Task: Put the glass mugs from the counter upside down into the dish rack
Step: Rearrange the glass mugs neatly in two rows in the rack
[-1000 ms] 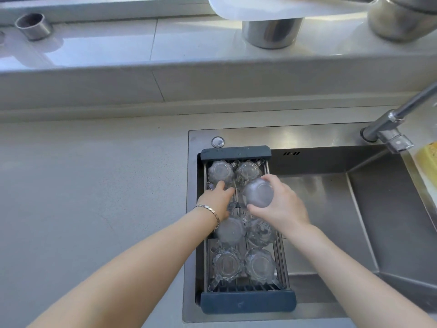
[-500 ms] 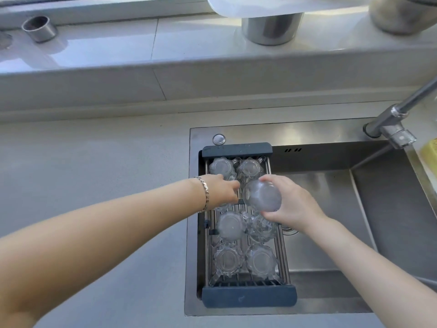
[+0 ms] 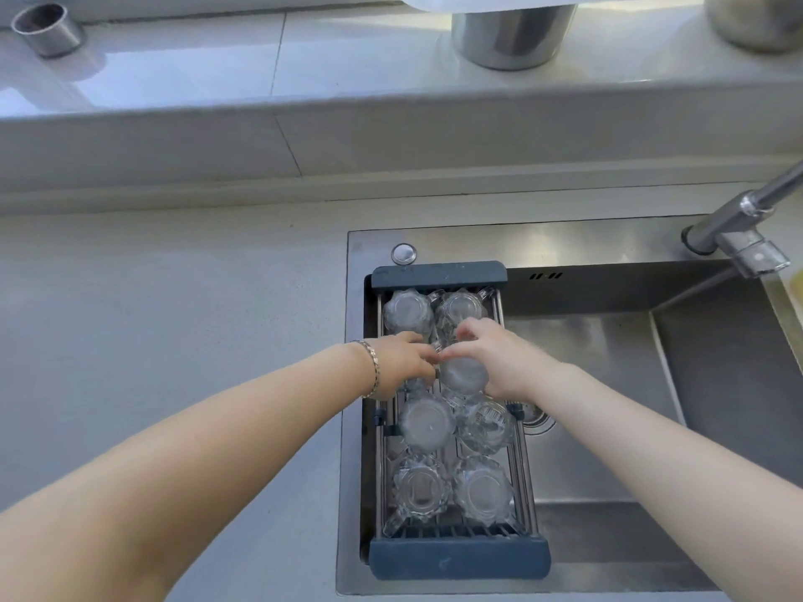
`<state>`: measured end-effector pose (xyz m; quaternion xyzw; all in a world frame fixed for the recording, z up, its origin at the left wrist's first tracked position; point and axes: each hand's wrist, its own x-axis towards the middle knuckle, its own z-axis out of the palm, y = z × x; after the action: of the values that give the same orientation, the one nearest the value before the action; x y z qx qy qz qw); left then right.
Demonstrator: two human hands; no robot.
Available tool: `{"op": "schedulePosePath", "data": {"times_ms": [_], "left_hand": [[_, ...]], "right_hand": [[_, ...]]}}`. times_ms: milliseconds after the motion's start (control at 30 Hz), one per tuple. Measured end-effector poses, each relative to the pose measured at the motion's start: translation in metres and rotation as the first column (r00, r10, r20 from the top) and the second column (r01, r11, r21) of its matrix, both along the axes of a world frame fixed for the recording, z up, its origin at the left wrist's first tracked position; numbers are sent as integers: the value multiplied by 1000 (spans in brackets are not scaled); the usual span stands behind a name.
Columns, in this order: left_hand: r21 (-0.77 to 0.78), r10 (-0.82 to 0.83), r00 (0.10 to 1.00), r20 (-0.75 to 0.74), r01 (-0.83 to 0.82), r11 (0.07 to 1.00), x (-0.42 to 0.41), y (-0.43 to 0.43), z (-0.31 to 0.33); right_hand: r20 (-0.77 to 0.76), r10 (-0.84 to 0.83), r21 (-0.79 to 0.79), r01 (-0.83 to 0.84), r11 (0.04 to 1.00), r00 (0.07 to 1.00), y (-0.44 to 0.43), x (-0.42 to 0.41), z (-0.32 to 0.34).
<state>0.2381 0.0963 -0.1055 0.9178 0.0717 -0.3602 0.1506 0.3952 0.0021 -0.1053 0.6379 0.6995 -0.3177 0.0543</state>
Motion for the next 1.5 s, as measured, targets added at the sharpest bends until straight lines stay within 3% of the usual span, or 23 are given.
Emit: {"op": "schedulePosePath", "data": {"times_ms": [33,100,167,267,367,433,600,800,967,1000,1100,1200,1300,1400,1500], "left_hand": [[-49,124,987,98,-120,992,-4,-2,-4],[-157,409,869,280,-379,912,-14,-10,-10],[-169,553,760,341,-530,831,-22,-17,-14],[-58,561,766,313,-574,817,-27,-26,-22],[-25,590,750,298,-612,791,-25,-32,-26],[-31,623,724,296,-645,764,-23,-34,-27],[-57,654,712,257,-664,745,-24,-38,-27],[-5,638,706,307,-669,743,-24,-49,-30],[-42,740,559,373,-787,616,-31,-50,-18],[-52,703,551,449,-770,636,-33,-51,-14],[27,379,692,614,-499,866,-39,-57,-12],[166,71,899,432,-157,974,-38,-72,-10],[310,-196,954,227,120,943,-35,-79,-13],[394,-399,906,140,319,862,-31,-72,-9],[406,-479,875,69,414,815,-26,-65,-4]], "right_hand": [[19,25,21,-26,999,1000,-2,0,-4],[52,45,79,-49,996,998,-7,-1,-13],[34,-29,123,25,992,999,-17,-2,-19],[-89,-256,173,269,948,962,-33,-11,-26],[-274,-637,19,666,746,721,-39,-21,-28],[-262,-765,-106,771,628,588,-34,-25,-30],[-188,-809,-9,823,568,557,-25,-37,-28],[-269,-825,-35,851,524,497,-34,-36,-30],[-253,-813,-2,840,543,525,-50,-30,-17],[-194,-802,37,821,570,566,-58,-29,-13],[8,-657,5,657,754,754,-80,-36,-10],[42,-537,-38,538,842,843,-87,-48,-17],[47,-547,6,547,837,836,-81,-48,-13],[47,-518,43,516,856,854,-78,-46,-1],[8,-550,140,544,828,835,-85,-44,18]]}}
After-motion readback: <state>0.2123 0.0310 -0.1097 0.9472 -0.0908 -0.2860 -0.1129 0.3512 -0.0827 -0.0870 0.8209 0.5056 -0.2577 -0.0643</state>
